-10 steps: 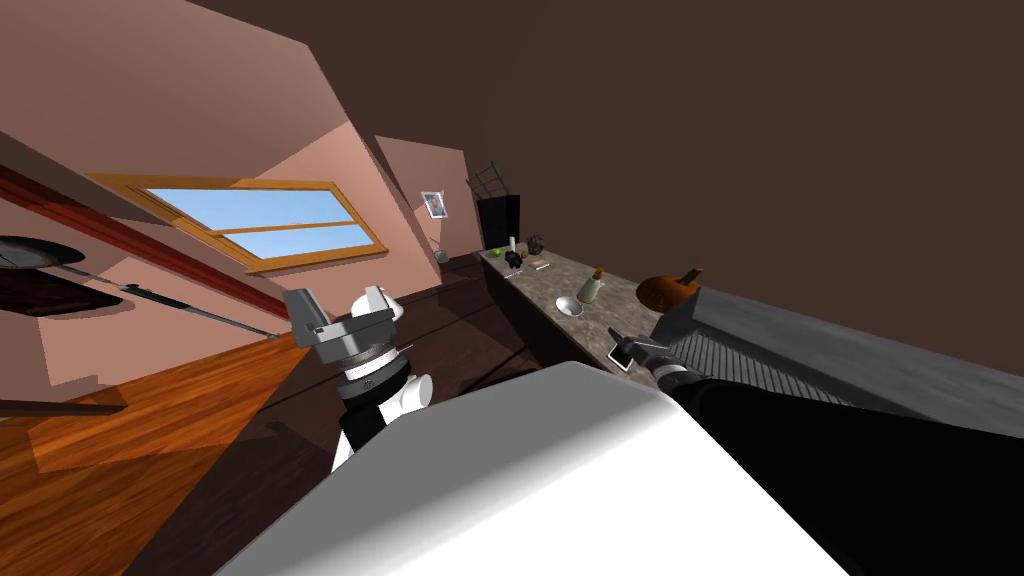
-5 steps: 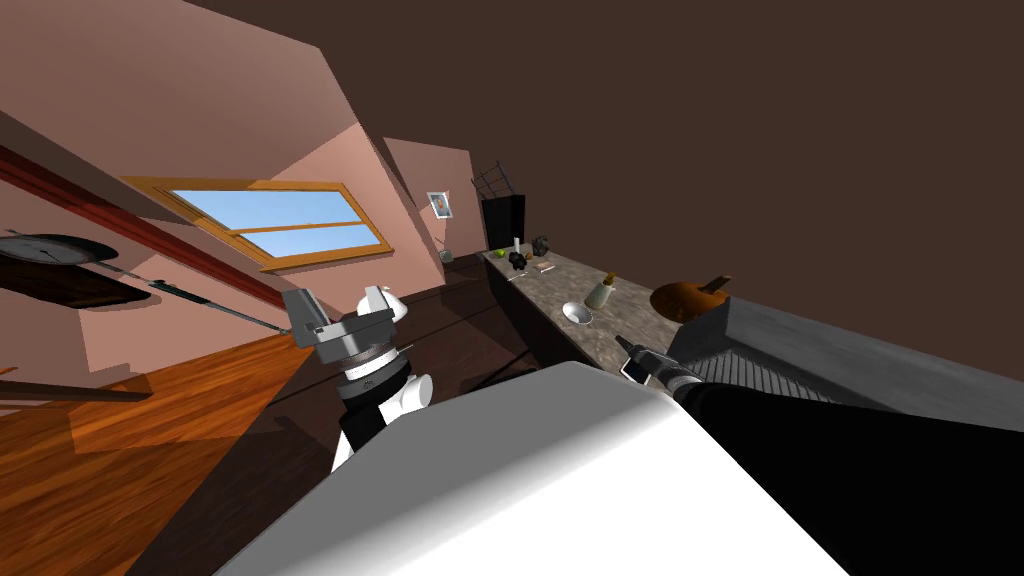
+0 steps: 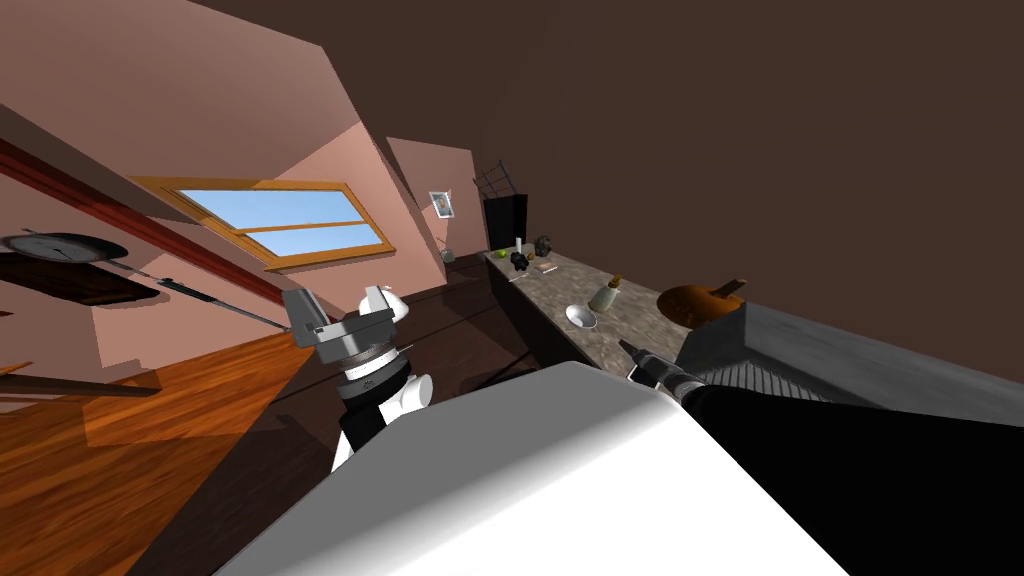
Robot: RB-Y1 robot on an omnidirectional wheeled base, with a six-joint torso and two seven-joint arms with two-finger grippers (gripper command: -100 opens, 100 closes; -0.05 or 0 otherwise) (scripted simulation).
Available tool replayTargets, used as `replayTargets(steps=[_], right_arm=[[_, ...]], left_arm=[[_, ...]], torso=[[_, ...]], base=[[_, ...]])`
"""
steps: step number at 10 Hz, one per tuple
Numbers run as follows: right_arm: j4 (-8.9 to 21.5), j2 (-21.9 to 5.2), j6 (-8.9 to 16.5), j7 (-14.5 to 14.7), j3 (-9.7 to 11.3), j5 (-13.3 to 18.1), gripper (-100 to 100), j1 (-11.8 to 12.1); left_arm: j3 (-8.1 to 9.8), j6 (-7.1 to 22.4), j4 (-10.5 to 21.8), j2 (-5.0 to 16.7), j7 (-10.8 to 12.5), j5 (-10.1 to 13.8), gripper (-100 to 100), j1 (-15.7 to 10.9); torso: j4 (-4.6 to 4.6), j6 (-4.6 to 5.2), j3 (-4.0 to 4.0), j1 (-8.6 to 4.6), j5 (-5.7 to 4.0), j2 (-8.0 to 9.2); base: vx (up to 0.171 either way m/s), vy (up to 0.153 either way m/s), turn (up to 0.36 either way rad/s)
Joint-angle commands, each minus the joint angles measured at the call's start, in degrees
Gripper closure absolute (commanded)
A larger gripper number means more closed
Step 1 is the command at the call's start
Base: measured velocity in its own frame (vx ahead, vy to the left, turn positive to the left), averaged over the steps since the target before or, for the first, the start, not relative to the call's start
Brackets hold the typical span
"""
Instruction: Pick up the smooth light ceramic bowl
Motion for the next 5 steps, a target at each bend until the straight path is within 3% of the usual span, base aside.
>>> replayTargets(steps=[1, 3, 4, 5], right_arm=[[0.15, -2.61, -2.65, 2.19, 0.99, -2.86, -100, 1.42], [0.15, -2.61, -2.65, 2.19, 0.99, -6.15, -100, 1.42], [0.79, -3.15, -1.20, -0.62, 0.34, -8.05, -100, 3.36], [0.79, -3.15, -1.20, -0.43, 0.34, -9.10, -100, 3.36]], left_arm=[[0.00, 0.00, 0.00, 0.00, 0.00, 0.00, 0, 0.00], [0.00, 0.00, 0.00, 0.00, 0.00, 0.00, 0, -0.01], [0.00, 0.00, 0.00, 0.00, 0.00, 0.00, 0, -0.01], [0.00, 0.00, 0.00, 0.00, 0.00, 0.00, 0, 0.00]], torso=[[0.00, 0.00, 0.00, 0.00, 0.00, 0.00], [0.05, 0.01, 0.12, -0.03, -0.01, 0.21], [0.07, 0.01, 0.18, -0.02, -0.01, 0.31], [0.04, 0.00, 0.08, -0.06, -0.01, 0.12]], base=[[0.047, -0.004, -0.004], [-0.003, -0.005, -0.004], [0.067, -0.014, 0.083], [0.096, -0.017, 0.049]])
